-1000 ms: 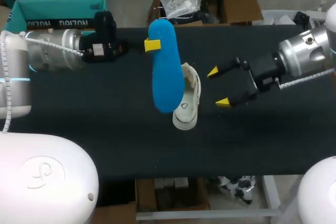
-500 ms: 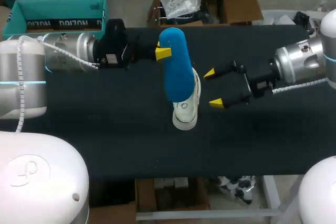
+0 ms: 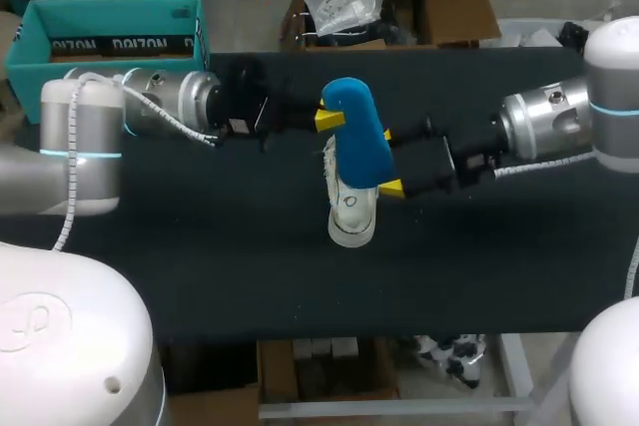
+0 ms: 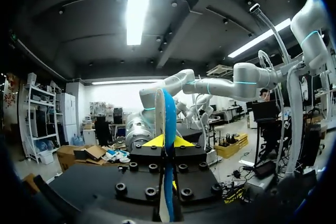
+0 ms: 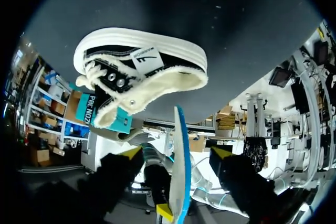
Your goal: Open the shoe tongue, take the insole out of the shoe, put the insole back into the shoe, and pack the shoe into the shoebox
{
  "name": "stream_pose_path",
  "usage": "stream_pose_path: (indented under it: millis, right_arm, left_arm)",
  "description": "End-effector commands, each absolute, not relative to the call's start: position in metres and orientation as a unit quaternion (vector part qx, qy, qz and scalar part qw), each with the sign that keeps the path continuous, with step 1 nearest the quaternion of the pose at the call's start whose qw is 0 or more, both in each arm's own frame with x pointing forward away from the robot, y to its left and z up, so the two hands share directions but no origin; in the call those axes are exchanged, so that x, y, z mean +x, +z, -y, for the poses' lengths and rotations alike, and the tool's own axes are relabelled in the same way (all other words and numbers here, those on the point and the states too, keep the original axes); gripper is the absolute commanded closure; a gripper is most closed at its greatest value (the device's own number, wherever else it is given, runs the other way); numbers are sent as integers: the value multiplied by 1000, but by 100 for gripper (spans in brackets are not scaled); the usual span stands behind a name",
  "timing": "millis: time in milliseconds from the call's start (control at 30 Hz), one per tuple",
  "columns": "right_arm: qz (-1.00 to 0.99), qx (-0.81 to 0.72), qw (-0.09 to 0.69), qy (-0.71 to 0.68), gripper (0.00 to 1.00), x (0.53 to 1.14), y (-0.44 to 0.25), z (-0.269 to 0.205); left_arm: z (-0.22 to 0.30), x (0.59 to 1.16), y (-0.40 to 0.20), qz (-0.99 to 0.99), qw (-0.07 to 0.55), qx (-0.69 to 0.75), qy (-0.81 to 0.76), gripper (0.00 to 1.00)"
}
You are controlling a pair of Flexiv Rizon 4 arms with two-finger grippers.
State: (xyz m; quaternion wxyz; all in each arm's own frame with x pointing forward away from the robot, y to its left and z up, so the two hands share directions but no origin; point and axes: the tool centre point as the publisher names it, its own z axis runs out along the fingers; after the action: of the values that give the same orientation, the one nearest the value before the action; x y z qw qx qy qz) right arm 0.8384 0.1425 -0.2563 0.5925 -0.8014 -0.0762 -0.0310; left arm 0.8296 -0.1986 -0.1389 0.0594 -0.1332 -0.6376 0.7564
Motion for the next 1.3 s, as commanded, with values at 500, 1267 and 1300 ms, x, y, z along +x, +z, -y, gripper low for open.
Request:
stream_pose_path:
  millis: [500, 1267, 1300]
  right_arm:
    - [55, -794, 604, -43, 72, 829, -265, -133]
    - [127, -780, 612, -43, 100, 796, -251, -132]
    - [127, -784, 606, -40, 100, 793, -250, -132]
  left_arm:
    - [214, 832, -166, 634, 75, -126, 759, 100]
    - [161, 845, -163, 693, 242, -195, 650, 0]
    - [156, 848, -165, 699, 255, -196, 639, 0]
